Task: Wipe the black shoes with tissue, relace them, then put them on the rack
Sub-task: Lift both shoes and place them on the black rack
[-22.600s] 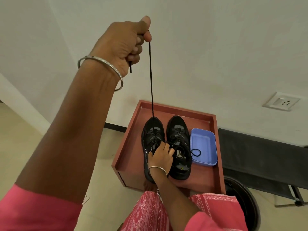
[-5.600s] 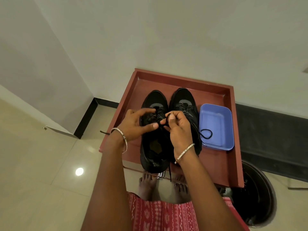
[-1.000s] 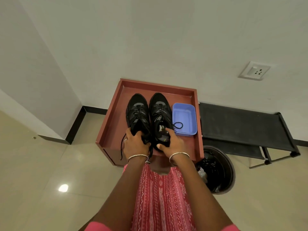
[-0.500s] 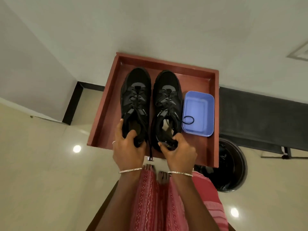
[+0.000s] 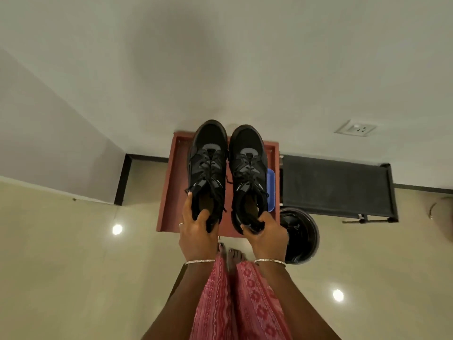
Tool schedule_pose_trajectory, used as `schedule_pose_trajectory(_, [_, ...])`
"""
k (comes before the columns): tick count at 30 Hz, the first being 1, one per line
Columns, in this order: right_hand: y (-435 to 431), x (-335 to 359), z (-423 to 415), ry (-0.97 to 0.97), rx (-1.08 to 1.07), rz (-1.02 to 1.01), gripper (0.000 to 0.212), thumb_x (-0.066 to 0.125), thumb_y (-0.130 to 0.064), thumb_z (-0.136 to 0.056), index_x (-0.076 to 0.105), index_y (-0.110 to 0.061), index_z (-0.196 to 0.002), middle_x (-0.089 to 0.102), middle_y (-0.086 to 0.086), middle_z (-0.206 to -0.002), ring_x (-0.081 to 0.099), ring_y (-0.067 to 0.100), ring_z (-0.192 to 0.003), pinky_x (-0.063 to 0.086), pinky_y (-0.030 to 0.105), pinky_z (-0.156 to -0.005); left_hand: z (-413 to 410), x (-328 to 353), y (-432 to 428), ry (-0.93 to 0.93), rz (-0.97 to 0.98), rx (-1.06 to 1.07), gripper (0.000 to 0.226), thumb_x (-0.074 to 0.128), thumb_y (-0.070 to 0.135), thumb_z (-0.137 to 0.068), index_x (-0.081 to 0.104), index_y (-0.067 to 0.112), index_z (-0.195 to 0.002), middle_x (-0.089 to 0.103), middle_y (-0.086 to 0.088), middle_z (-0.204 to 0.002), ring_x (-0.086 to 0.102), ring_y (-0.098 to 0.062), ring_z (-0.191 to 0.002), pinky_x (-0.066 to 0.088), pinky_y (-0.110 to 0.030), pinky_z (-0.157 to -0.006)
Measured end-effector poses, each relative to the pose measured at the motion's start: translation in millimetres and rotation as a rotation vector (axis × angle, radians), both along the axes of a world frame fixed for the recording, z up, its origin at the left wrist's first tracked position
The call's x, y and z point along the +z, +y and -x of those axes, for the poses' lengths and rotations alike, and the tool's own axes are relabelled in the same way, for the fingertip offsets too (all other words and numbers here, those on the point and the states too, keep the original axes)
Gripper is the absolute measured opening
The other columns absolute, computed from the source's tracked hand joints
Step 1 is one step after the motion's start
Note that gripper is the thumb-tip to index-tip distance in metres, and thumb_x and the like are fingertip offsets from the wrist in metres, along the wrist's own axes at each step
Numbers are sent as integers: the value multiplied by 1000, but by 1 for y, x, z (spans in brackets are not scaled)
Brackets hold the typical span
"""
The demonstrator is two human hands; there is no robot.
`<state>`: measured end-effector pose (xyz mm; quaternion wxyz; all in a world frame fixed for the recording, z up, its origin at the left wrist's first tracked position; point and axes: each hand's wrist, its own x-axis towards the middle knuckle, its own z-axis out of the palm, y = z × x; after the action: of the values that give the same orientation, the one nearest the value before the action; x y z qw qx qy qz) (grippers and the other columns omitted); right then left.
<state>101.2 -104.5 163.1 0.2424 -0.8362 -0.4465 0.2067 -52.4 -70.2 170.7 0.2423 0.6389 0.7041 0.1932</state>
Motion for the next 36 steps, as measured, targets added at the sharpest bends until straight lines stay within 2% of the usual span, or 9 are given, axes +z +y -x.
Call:
schedule_pose_trajectory(5, [-10,67,-28,0,-85,-10,35,90,-25,-65,60,-12,-76,66,4,-67,65,27,-64,40,28,-56,-24,66,1,-8,5,-144,31,90,20,-67,68,10,-87,45,-16,-150,66,-42,-93,55,-38,-63])
schedule_pose_trajectory(10, [-24,107,-63,-73,-189,-19,33,90,-22,-63,61,-11,-75,58,-4,-64,56,18,-59,28,15,-49,-66,92,0,-30,-4,-300,34,90,25,-68,68,11,-90,46,-19,-148,66,-41,-87,53,-38,-63])
schedule_pose_trajectory(14, [-38,107,-97,-88,-280,53,32,88,-23,-65,65,-11,-83,71,4,-76,67,28,-71,44,26,-59,-115,90,-2,-8,-8,-409,34,89,27,-69,68,12,-92,47,-22,-145,68,-39,-89,56,-43,-66])
schedule_pose_trajectory(17, [-50,99,-132,-80,-348,129,35,89,-24,-65,64,-11,-85,73,8,-79,68,32,-74,52,34,-63,-156,81,-5,-5,15,-489,37,90,26,-66,68,13,-93,47,-21,-145,65,-42,-99,58,-45,-69])
schedule_pose_trajectory(20, [-58,87,-173,-60,-379,197,35,89,-25,-65,64,-12,-87,74,7,-81,68,31,-76,55,36,-66,-196,65,-10,-6,55,-528,37,90,25,-68,68,12,-95,45,-22,-147,62,-44,-105,59,-46,-76])
schedule_pose_trajectory(26, [-52,39,-254,4,-393,314,34,88,-22,-69,66,-10,-92,74,12,-89,67,34,-84,50,32,-70,-271,14,-14,-13,207,-465,33,87,22,-74,67,11,-98,39,-21,-153,64,-43,-100,57,-44,-78])
schedule_pose_trajectory(31, [-40,-21,-299,81,-374,374,37,87,-21,-70,66,-9,-97,75,14,-95,68,37,-90,58,41,-80,-314,-31,-14,57,280,-370,29,75,26,-86,67,9,-109,23,-14,-162,62,-40,-107,56,-43,-85])
schedule_pose_trajectory(33, [-36,-45,-310,99,-366,381,36,87,-19,-69,66,-8,-97,74,14,-93,68,38,-89,58,42,-80,-328,-51,-10,79,283,-345,29,76,26,-86,67,10,-109,21,-13,-163,62,-39,-109,56,-42,-86])
schedule_pose_trajectory(36, [-33,-79,-323,111,-337,390,36,87,-20,-70,66,-8,-97,75,13,-91,68,37,-88,57,39,-80,-344,-84,-5,78,284,-313,28,77,24,-85,68,8,-106,18,-13,-163,55,-42,-121,58,-44,-89])
